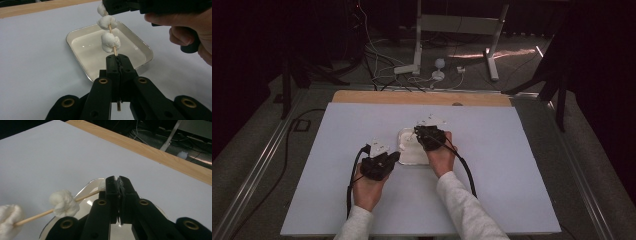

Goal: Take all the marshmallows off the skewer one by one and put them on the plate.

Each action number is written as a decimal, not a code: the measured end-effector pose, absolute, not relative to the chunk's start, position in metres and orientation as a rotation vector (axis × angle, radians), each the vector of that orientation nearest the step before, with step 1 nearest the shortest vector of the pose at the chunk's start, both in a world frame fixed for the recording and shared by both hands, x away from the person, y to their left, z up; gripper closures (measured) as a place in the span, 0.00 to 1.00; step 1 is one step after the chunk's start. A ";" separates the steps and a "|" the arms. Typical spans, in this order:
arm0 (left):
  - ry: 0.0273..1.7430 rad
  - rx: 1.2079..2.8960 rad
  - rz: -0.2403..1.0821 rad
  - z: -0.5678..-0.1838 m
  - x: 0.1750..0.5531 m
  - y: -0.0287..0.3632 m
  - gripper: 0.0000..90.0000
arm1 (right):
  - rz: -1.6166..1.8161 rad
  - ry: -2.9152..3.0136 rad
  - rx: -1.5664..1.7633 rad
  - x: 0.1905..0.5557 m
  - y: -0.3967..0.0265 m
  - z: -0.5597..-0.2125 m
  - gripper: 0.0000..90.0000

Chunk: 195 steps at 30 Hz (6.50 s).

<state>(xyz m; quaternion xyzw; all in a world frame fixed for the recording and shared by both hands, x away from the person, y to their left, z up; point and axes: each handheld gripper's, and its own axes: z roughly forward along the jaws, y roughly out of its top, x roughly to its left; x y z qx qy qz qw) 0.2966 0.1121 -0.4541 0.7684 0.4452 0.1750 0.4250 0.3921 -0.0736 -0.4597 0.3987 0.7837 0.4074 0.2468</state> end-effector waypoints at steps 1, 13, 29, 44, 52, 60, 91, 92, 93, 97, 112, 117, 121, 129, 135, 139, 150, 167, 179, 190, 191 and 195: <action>1.109 1.926 0.429 -0.454 0.296 0.112 1.00 | 1.103 2.132 1.094 0.393 -0.074 -0.460 0.98; 1.116 1.923 0.444 -0.457 0.296 0.115 1.00 | 1.291 2.165 1.215 0.399 -0.101 -0.459 0.97; 1.156 1.935 0.445 -0.464 0.301 0.116 1.00 | 1.369 2.261 1.180 0.394 -0.108 -0.466 0.93; 1.152 1.934 0.393 -0.466 0.303 0.116 1.00 | 1.310 2.337 1.134 0.388 -0.098 -0.473 0.83; 1.129 1.947 0.373 -0.467 0.302 0.113 1.00 | 1.326 2.303 1.209 0.395 -0.104 -0.474 0.87; 1.103 1.959 0.383 -0.466 0.301 0.111 1.00 | 1.325 2.283 1.282 0.400 -0.104 -0.477 0.83; 1.130 1.956 0.389 -0.464 0.301 0.119 1.00 | 1.243 2.226 1.345 0.407 -0.114 -0.477 0.85; 1.133 1.956 0.383 -0.465 0.302 0.119 1.00 | 1.255 2.244 1.334 0.406 -0.114 -0.476 0.80; 1.139 1.954 0.379 -0.466 0.302 0.119 1.00 | 1.266 2.255 1.313 0.405 -0.114 -0.474 0.79; 1.141 1.964 0.383 -0.468 0.303 0.117 1.00 | 1.328 2.275 1.289 0.402 -0.116 -0.470 0.76; 1.133 1.874 0.409 -0.466 0.300 0.119 1.00 | 1.451 2.419 1.197 0.368 -0.104 -0.468 0.69; 1.082 1.855 0.400 -0.466 0.299 0.119 1.00 | 1.582 2.420 1.271 0.368 -0.103 -0.472 0.74; 1.067 1.842 0.388 -0.467 0.299 0.119 1.00 | 1.713 2.395 1.337 0.371 -0.104 -0.471 0.78; 1.058 1.839 0.356 -0.471 0.301 0.120 1.00 | 1.785 2.360 1.462 0.377 -0.107 -0.471 0.84; 1.051 1.826 0.364 -0.471 0.300 0.119 0.99 | 1.776 2.338 1.520 0.379 -0.107 -0.472 0.86; 1.049 1.831 0.321 -0.476 0.301 0.118 0.98 | 1.849 2.322 1.505 0.380 -0.108 -0.472 0.89; 1.056 1.835 0.340 -0.476 0.300 0.116 1.00 | 1.871 2.349 1.355 0.373 -0.105 -0.465 0.81; 0.982 1.906 0.349 -0.476 0.297 0.109 1.00 | 1.899 2.196 1.422 0.379 -0.117 -0.446 0.95; 0.954 1.909 0.374 -0.474 0.294 0.116 1.00 | 1.874 2.218 1.314 0.378 -0.112 -0.438 0.95; 0.977 2.001 0.393 -0.483 0.288 0.122 1.00 | 1.841 2.181 1.251 0.376 -0.115 -0.430 0.97; 0.998 2.003 0.382 -0.486 0.287 0.125 1.00 | 1.843 2.157 1.260 0.377 -0.120 -0.427 0.97; 1.055 1.947 0.389 -0.482 0.289 0.134 1.00 | 1.728 2.219 1.187 0.377 -0.130 -0.414 0.97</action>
